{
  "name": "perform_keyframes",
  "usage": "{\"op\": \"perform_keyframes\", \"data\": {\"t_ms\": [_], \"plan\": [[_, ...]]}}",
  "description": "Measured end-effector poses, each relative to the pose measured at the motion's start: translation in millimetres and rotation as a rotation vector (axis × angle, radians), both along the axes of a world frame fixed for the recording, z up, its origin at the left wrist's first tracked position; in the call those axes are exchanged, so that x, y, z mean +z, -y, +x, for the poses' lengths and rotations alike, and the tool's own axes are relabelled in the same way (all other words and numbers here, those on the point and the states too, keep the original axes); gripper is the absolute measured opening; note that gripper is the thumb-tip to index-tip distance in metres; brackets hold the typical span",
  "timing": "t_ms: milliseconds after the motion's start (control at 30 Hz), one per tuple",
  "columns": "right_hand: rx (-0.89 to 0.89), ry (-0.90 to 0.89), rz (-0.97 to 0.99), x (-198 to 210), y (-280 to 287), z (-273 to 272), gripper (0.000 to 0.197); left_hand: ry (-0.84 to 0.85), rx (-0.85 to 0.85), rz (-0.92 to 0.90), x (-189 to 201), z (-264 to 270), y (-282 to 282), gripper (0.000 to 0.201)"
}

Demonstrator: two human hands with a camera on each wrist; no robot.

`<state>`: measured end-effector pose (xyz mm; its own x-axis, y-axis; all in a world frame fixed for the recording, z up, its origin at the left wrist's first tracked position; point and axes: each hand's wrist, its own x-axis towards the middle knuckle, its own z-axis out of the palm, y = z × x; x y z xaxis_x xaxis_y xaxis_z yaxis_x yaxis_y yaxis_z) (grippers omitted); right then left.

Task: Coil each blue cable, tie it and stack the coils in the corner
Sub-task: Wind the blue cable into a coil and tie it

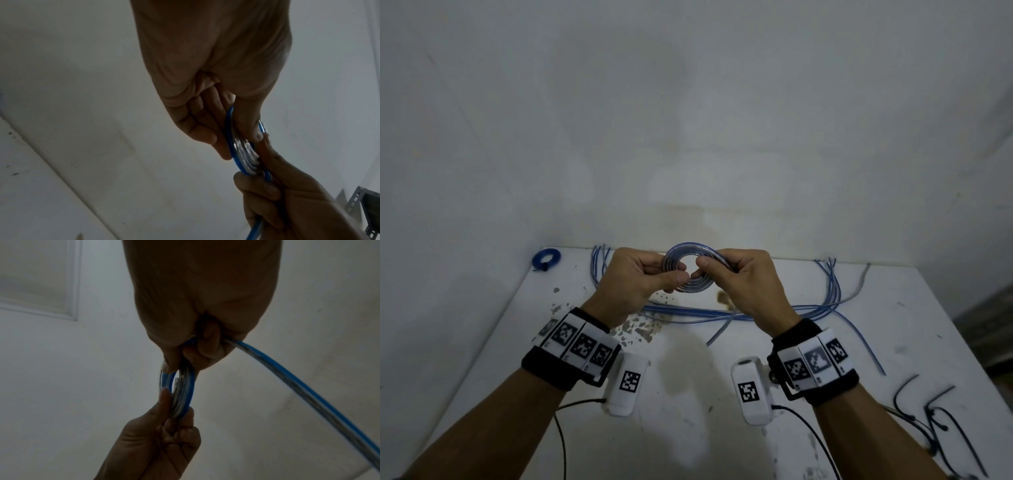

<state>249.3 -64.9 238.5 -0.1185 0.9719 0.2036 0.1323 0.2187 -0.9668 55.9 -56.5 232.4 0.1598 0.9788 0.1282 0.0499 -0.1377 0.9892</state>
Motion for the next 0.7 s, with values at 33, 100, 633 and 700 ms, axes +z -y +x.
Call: {"op": "perform_keyframes", "data": {"t_ms": [33, 100, 633, 700], "plan": [[-0.006, -0.009, -0.010, -1.2, -0.1, 0.0, 0.015, 0.012, 0.001, -0.007, -0.8, 0.2, -0.6, 0.014], [-0.012, -0.048, -0.023, -4.3, 1.4, 0.0, 0.016, 0.054, 0.017, -0.032, -2.1, 1.2, -1.0, 0.012], [-0.033, -0.248, -0.093, -7.6, 0.2, 10.2, 0.019, -0.020, 0.030, -0.021, -0.8, -9.1, -6.0, 0.016], [-0.004, -0.244, -0.101, -6.9, 0.3, 12.0, 0.020, -0.014, 0.036, -0.011, -1.9, -10.7, -7.0, 0.016]]}}
